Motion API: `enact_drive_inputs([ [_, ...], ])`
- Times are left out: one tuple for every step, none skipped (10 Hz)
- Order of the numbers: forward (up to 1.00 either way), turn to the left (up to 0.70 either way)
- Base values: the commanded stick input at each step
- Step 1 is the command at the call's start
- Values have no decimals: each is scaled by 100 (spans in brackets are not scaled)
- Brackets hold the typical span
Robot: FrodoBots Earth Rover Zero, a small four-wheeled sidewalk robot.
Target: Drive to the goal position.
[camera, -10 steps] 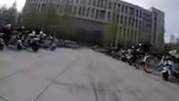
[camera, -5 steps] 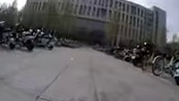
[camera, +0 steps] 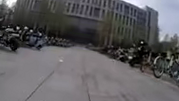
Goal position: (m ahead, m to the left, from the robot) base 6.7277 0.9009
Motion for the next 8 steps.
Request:
enact_drive_inputs([
  [100,-2],
  [100,-10],
  [100,-22],
  [100,-33],
  [100,-21],
  [100,-3],
  [100,-12],
  [100,-20],
])
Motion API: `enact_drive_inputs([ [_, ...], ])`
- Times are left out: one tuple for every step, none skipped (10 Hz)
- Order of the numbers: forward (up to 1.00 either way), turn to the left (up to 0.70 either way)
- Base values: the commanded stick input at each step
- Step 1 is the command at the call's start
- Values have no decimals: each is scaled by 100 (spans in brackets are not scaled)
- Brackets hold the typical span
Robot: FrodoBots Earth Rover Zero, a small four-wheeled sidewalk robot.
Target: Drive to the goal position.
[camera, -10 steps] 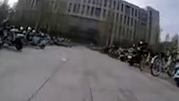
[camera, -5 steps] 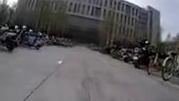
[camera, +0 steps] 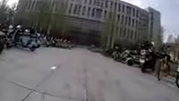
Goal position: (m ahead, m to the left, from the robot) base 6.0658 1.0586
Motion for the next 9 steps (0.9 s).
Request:
enact_drive_inputs([
  [100,-29],
  [100,-38],
  [100,-34],
  [100,-26],
  [100,-18],
  [100,-10],
  [100,-2],
  [100,0],
  [72,0],
])
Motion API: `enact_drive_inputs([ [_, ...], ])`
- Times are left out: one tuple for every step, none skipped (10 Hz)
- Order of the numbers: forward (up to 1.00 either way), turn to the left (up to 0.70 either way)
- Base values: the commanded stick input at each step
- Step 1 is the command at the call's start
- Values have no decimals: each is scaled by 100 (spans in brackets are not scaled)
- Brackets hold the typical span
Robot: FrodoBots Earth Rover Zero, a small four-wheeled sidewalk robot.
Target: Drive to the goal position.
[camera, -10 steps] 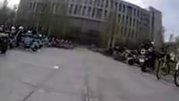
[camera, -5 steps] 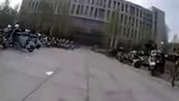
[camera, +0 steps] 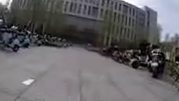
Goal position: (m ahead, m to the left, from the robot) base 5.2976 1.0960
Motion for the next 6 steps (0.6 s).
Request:
enact_drive_inputs([
  [19,0],
  [0,0],
  [0,0],
  [0,0],
  [0,0],
  [0,0],
])
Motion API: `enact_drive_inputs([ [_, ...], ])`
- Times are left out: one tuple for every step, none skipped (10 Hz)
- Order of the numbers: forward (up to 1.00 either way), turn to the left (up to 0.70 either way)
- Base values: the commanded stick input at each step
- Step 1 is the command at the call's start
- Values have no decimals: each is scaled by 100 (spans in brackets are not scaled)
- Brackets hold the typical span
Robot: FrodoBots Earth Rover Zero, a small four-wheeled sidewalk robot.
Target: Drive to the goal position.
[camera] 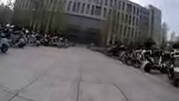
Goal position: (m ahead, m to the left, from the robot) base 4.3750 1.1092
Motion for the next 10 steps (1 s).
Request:
enact_drive_inputs([
  [0,0],
  [0,0],
  [0,0],
  [0,0],
  [42,0],
  [100,0],
  [100,0],
  [100,0],
  [100,0],
  [100,0],
])
